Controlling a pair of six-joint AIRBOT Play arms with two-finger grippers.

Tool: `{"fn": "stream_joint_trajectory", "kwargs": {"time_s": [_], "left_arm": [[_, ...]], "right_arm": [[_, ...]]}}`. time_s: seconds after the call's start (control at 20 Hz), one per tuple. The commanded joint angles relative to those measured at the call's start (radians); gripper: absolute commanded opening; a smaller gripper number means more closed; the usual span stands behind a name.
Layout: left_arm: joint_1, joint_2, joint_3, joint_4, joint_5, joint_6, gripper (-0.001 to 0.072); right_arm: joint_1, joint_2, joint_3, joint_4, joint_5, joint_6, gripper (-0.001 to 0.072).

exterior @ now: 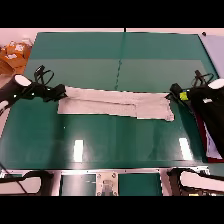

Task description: Fold the shirts.

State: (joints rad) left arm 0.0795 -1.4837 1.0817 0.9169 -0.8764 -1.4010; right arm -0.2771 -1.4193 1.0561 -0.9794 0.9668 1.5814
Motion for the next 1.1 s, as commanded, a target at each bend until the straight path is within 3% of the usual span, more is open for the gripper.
{"fn": "stream_joint_trajectory", "kwargs": {"time_s": [0.0,0.1,0.2,0.25,0.3,0.35,0.55,0.6,0.7,0.9,1.05], "left_arm": [[0.000,-0.119,0.087,-0.085,0.033,0.058,0.0020],[0.000,-0.130,0.092,-0.117,0.067,0.076,0.0063],[0.000,-0.130,0.094,-0.136,0.113,0.075,0.0720],[0.002,-0.127,0.097,-0.146,0.114,0.075,0.0665],[0.007,-0.128,0.110,-0.143,0.100,0.075,0.0662],[0.015,-0.128,0.128,-0.136,0.083,0.075,0.0662],[0.071,-0.128,0.235,-0.133,-0.016,0.074,0.0662],[0.074,-0.128,0.256,-0.135,-0.037,0.074,0.0661],[0.072,-0.128,0.280,-0.156,-0.077,0.074,0.0661],[0.072,-0.128,0.280,-0.275,-0.119,0.075,0.0661],[0.045,-0.128,0.280,-0.282,-0.138,0.076,0.0661]], "right_arm": [[0.027,-0.175,0.134,0.011,-0.036,-0.024,0.0012],[0.026,-0.224,0.180,0.011,-0.045,-0.030,0.0012],[0.016,-0.238,0.220,0.011,-0.038,-0.069,0.0053],[0.000,-0.238,0.246,0.010,0.005,-0.082,0.0242],[-0.023,-0.238,0.274,0.007,0.064,-0.100,0.0473],[-0.055,-0.238,0.301,0.004,0.134,-0.118,0.0615],[-0.212,-0.239,0.299,0.000,0.299,-0.269,0.0618],[-0.248,-0.242,0.272,0.001,0.300,-0.310,0.0705],[-0.288,-0.264,0.219,0.026,0.310,-0.385,0.0713],[-0.270,-0.376,0.191,0.249,0.426,-0.579,0.0713],[-0.208,-0.440,0.201,0.378,0.440,-0.623,0.0713]]}}
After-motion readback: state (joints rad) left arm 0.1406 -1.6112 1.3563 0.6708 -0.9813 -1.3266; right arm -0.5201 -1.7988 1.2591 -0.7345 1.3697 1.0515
